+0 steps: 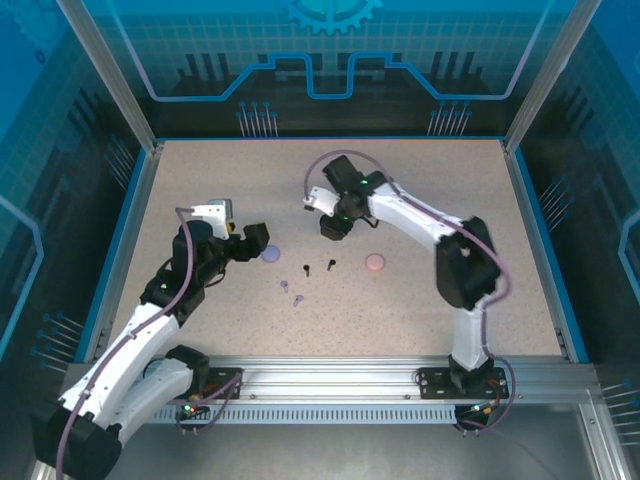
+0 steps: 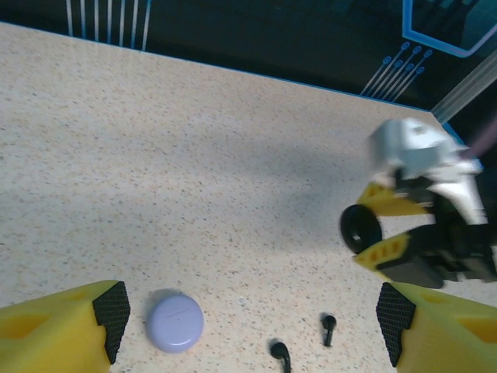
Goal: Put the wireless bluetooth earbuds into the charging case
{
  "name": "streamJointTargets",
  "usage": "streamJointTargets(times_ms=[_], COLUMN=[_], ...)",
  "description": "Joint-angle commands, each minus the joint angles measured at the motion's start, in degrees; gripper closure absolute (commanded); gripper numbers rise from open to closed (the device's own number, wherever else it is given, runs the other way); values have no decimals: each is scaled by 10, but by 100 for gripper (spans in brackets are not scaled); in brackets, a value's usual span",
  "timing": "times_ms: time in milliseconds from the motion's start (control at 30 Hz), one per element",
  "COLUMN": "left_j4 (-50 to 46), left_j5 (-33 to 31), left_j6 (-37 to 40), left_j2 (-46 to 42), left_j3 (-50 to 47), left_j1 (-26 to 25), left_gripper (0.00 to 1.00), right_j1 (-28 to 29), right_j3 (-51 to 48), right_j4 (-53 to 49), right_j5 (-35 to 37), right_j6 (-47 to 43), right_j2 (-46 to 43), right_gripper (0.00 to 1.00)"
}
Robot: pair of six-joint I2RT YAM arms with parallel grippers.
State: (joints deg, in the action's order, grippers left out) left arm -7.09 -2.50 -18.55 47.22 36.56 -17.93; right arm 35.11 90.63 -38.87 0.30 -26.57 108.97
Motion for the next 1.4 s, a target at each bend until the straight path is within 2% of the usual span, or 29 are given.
streamJointTargets(times_ms=[0, 167, 267, 367, 467, 633, 800, 1133, 1367], left_j4=[29, 90, 128, 153, 154, 146, 134, 112, 94], left_j5=[75, 230, 317, 380, 417, 417, 400, 381, 375], left_j6=[-31, -73, -110, -133, -135, -129, -118, -105, -93], left_j2=[18, 69, 102, 123, 137, 158, 185, 237, 263], left_j3=[11, 33, 47, 57, 70, 85, 106, 132, 145], left_j1=[8, 9, 6, -9, -38, -89, -117, -143, -151], left_gripper=[15, 19, 21, 22, 21, 21, 22, 29, 39], right_j1=[-2, 5, 11, 15, 23, 42, 62, 75, 82], right_j3=[-112, -278, -340, -388, -416, -431, -431, -423, -413], right_j4=[124, 233, 270, 297, 302, 303, 303, 304, 300], right_j5=[-47, -80, -90, -95, -92, -84, -72, -66, -59], right_j6=[1, 7, 8, 8, 6, -1, -8, -9, -11], right_j2=[-106, -256, -328, -386, -423, -458, -462, -460, -448], right_gripper=[53, 53, 53, 53, 53, 53, 53, 53, 53])
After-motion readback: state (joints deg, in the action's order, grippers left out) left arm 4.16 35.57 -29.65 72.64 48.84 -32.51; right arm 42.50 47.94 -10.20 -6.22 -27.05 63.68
